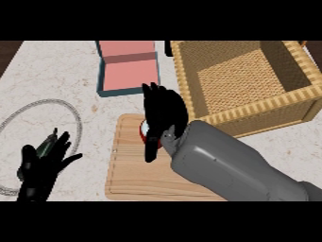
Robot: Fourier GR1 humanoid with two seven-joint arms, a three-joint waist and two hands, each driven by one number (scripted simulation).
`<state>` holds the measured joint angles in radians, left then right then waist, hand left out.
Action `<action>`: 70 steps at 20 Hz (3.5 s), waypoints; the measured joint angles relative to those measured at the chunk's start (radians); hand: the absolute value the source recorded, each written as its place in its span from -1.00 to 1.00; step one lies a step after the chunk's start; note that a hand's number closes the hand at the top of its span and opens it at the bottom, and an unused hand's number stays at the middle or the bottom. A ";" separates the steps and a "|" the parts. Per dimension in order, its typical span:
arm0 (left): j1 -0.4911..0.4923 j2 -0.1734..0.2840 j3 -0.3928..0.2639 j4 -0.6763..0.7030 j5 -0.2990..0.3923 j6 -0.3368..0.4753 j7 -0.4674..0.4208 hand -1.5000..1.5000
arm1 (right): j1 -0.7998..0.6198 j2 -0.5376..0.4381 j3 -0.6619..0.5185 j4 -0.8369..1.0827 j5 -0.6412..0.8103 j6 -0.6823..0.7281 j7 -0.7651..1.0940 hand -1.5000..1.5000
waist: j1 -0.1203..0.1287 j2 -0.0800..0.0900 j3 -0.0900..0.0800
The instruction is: Pick the can from the cutting board and place it in the basket
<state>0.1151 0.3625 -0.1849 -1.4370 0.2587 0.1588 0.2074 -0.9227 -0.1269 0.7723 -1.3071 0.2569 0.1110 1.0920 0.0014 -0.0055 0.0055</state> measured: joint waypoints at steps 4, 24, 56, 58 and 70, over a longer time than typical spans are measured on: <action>-0.012 0.000 0.020 0.018 0.001 -0.018 0.002 0.00 | 0.037 0.026 -0.012 0.008 0.056 -0.005 -0.009 -1.00 | 0.000 0.001 0.000; -0.007 -0.041 0.053 0.004 -0.043 -0.051 0.022 0.00 | 0.114 0.118 -0.048 0.212 0.171 0.025 -0.083 -1.00 | 0.010 0.002 0.000; -0.003 -0.099 0.097 0.005 -0.120 -0.085 0.037 0.00 | 0.128 0.112 0.183 0.308 0.373 -0.072 -0.161 1.00 | 0.016 -0.012 0.001; -0.002 -0.102 0.091 0.004 -0.120 -0.089 0.044 0.00 | 0.143 0.104 0.273 0.272 0.428 -0.072 -0.123 1.00 | 0.022 -0.024 0.000; 0.014 -0.094 0.109 -0.003 -0.108 -0.102 0.040 0.00 | 0.290 0.111 0.405 -0.145 0.675 -0.315 -0.012 1.00 | 0.003 -0.014 0.002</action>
<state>0.1294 0.2688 -0.0759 -1.4403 0.1507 0.0568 0.2471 -0.6327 -0.0159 1.1775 -1.4517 0.9323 -0.2044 1.0798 0.0048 -0.0197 0.0076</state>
